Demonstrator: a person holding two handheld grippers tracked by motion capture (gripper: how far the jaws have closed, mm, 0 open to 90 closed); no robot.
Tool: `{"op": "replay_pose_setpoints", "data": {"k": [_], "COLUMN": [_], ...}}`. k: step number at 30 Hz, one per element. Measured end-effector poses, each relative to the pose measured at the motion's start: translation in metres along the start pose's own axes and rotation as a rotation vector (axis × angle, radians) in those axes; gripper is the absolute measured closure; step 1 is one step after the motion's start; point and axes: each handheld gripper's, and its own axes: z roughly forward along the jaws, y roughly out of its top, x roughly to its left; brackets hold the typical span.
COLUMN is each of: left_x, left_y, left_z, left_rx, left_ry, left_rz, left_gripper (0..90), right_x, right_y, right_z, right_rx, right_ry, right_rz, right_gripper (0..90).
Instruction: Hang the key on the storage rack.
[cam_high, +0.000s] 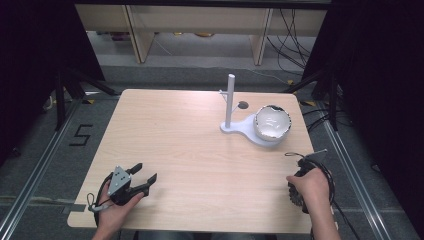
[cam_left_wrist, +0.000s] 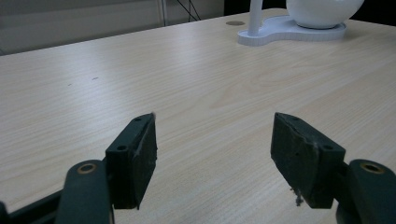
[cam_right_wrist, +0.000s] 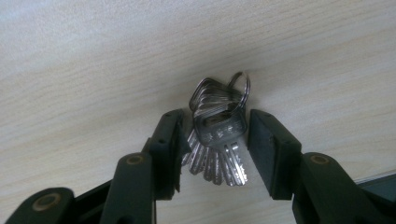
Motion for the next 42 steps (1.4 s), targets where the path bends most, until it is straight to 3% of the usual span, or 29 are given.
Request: {"op": "replay_pose_setpoints", "data": {"k": [1,2,3,5,6,10,13,14,18,19,20,21,22,23,24,25,26,27,28,30,31,33,36,38,40,42], "left_x": [0.0,0.0,0.0,0.0,0.0,0.0,0.0,0.0,0.0,0.0,0.0,0.0,0.0,0.0,0.0,0.0,0.0,0.0,0.0,0.0,0.0,0.0,0.0,0.0,0.0,0.0], "left_y": [0.0,0.0,0.0,0.0,0.0,0.0,0.0,0.0,0.0,0.0,0.0,0.0,0.0,0.0,0.0,0.0,0.0,0.0,0.0,0.0,0.0,0.0,0.0,0.0,0.0,0.0], "left_z": [0.0,0.0,0.0,0.0,-0.001,-0.001,0.0,0.0,0.0,0.0,0.0,0.0,0.0,0.0,0.0,0.0,0.0,0.0,0.0,-0.002,-0.002,-0.001,-0.002,-0.002,-0.002,-0.002], "left_rx": [0.0,0.0,-0.001,-0.001,0.007,0.008,0.001,0.003,0.0,0.001,0.001,0.0,-0.001,-0.001,0.003,0.004,0.004,0.004,-0.002,0.01,0.01,0.01,0.01,0.011,0.01,0.009], "left_ry": [0.0,-0.003,-0.003,-0.003,0.002,0.003,0.001,0.002,-0.001,0.0,0.0,0.0,0.0,0.0,0.003,0.002,0.001,0.001,-0.002,0.002,0.002,0.001,0.001,0.0,-0.001,-0.001], "left_rz": [0.0,-0.001,-0.002,-0.001,0.0,0.002,0.004,0.006,-0.004,-0.005,-0.006,-0.005,-0.004,-0.004,0.004,0.003,0.002,0.002,-0.002,-0.001,-0.001,-0.004,-0.004,-0.003,0.0,-0.002], "left_gripper": [31.2,31.2,31.2,31.2,31.1,31.1,31.1,31.2,31.1,31.1,31.1,31.1,31.1,31.1,31.2,31.1,31.1,31.1,31.1,31.1,31.1,31.1,31.1,31.1,31.1,31.1], "right_x": [0.0,0.0,0.006,0.007,0.006,0.005,0.006,0.006,0.002,0.009,-0.001,-0.005,0.002,-0.002,-0.001,0.004,-0.002,-0.002,0.003,0.004,0.0,0.004,0.005,0.008,0.007,0.007], "right_y": [0.0,-0.001,0.0,-0.001,0.001,0.001,0.003,-0.001,0.0,0.001,0.001,-0.002,0.0,-0.003,-0.004,-0.006,-0.005,-0.005,-0.007,-0.006,-0.005,-0.004,-0.005,-0.005,-0.004,-0.004], "right_z": [0.0,0.0,-0.003,-0.001,-0.003,-0.003,-0.004,0.0,-0.005,-0.008,-0.005,-0.003,-0.008,-0.006,-0.006,-0.003,-0.002,-0.002,-0.001,-0.003,-0.003,-0.004,-0.003,-0.004,-0.004,-0.004], "right_rx": [0.0,-0.005,0.043,0.022,0.03,0.022,0.026,-0.006,-0.002,0.04,0.005,-0.003,0.066,0.042,0.042,0.036,0.028,0.028,0.044,0.077,0.065,0.08,0.076,0.081,0.082,0.081], "right_ry": [0.0,-0.013,-0.009,-0.005,-0.01,-0.009,0.002,0.019,0.045,0.059,0.034,0.015,0.026,0.019,0.016,0.03,0.016,0.016,0.023,0.01,-0.005,0.0,-0.008,0.006,-0.016,-0.017], "right_rz": [0.0,-0.05,-0.001,0.003,-0.044,-0.067,-0.044,-0.018,0.011,0.13,-0.01,-0.089,0.014,-0.069,-0.057,0.013,-0.071,-0.071,-0.002,-0.022,-0.08,-0.062,-0.103,-0.086,-0.141,-0.158], "right_gripper": [58.4,60.8,61.7,62.8,64.9,65.8,66.2,66.1,61.2,59.8,58.8,58.5,58.3,58.1,58.0,57.9,57.8,57.8,58.3,61.3,62.8,65.8,72.1,75.4,78.0,78.5]}}
